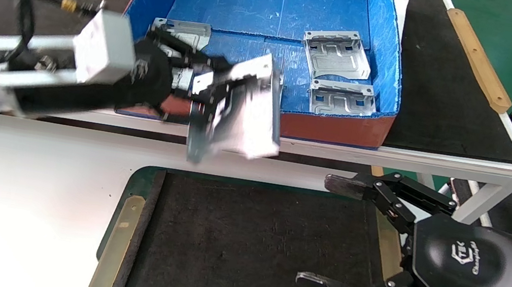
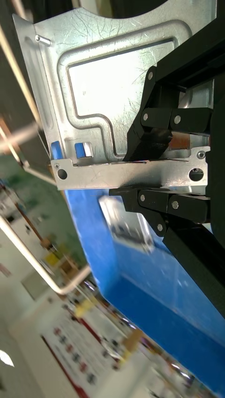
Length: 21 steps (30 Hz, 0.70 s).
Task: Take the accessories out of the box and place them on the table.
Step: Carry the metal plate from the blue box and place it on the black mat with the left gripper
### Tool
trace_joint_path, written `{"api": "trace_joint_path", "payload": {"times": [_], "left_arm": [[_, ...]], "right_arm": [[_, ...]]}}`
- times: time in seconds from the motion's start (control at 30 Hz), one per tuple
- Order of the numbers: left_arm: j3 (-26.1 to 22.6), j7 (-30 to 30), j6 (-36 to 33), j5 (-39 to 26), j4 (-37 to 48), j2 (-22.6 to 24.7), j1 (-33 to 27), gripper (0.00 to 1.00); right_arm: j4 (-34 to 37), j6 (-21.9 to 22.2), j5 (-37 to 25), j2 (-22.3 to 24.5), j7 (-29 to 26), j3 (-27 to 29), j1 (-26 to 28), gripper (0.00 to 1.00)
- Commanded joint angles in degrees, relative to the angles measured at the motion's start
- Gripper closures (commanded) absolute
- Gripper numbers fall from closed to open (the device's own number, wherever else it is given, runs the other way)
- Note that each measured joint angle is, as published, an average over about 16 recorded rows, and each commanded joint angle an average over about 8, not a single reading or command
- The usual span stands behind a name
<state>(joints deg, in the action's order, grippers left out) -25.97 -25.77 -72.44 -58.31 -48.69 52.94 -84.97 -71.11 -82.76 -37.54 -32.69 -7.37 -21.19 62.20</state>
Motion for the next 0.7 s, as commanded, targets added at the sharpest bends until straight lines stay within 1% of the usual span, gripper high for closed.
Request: {"api": "trace_joint_path", "payload": {"times": [0.03,0.2,0.33,0.5,0.7], "left_arm": [[0.2,-2.4,-2.8,0.8,0.1,-0.6,0.6,1.0],[-0.6,-5.0,-5.4,0.3,-0.9,-1.0,2.6,1.0],[-1.4,-5.7,-5.1,-0.6,-2.1,-0.5,4.9,1.0],[-2.5,-5.3,-1.9,-2.1,-4.4,1.0,8.4,1.0],[-3.7,-5.3,4.5,-4.4,-6.6,4.4,12.7,1.0]], "right_arm": [[0.0,0.0,0.0,0.0,0.0,0.0,0.0,0.0],[0.0,0.0,0.0,0.0,0.0,0.0,0.0,0.0],[0.0,0.0,0.0,0.0,0.0,0.0,0.0,0.0],[0.0,0.0,0.0,0.0,0.0,0.0,0.0,0.0],[0.0,0.0,0.0,0.0,0.0,0.0,0.0,0.0]]}}
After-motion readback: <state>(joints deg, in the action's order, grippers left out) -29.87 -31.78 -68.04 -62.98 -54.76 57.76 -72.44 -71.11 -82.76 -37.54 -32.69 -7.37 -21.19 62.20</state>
